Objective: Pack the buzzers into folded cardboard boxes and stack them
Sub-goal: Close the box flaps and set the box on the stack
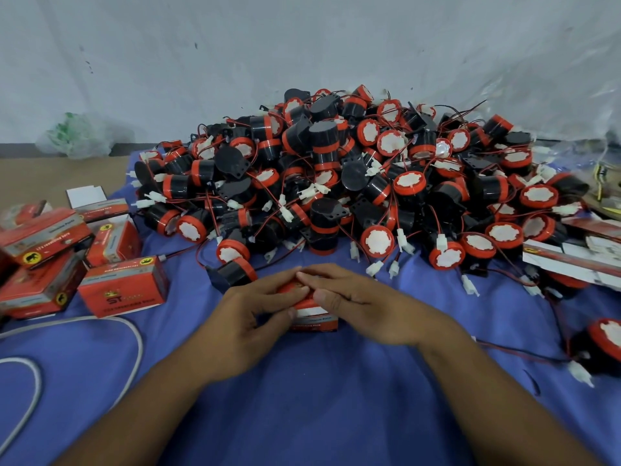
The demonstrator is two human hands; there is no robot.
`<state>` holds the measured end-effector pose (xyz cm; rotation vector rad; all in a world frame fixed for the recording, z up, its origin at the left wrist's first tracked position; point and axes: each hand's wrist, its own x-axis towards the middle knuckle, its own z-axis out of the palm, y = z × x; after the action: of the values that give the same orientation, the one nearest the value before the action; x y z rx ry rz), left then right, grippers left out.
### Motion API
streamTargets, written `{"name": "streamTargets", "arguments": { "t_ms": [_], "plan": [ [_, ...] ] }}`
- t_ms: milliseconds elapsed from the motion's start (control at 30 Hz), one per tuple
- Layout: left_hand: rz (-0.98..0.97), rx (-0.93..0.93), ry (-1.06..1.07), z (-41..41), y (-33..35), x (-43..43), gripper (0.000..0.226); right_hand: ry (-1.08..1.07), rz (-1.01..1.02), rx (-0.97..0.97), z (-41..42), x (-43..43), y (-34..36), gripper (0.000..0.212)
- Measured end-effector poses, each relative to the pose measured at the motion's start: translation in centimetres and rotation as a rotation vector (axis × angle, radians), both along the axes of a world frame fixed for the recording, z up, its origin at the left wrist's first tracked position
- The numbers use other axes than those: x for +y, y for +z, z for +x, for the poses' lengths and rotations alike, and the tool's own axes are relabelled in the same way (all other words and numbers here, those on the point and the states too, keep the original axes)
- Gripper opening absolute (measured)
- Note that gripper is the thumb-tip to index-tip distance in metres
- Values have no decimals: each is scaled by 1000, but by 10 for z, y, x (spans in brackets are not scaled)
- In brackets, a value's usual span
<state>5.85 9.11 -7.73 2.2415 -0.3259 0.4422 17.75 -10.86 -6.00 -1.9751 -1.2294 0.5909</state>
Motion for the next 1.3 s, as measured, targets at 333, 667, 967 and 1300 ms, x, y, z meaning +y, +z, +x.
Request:
{"name": "streamTargets", "arguments": {
  "t_ms": [333, 667, 967, 1300],
  "plan": [
    [258, -157, -44, 4, -2, 5, 40, -51, -112, -564, -17, 5, -11, 61],
    [369, -251, 84, 7, -14, 3, 43, -140, -94, -603, -23, 7, -23, 68],
    [343, -227, 128, 12, -17, -3, 52, -304, 486, -425, -19, -9, -26, 25],
    [228, -231, 55, 14, -16, -5, 41, -311, 594, -477, -18, -4, -32, 18]
  ]
}}
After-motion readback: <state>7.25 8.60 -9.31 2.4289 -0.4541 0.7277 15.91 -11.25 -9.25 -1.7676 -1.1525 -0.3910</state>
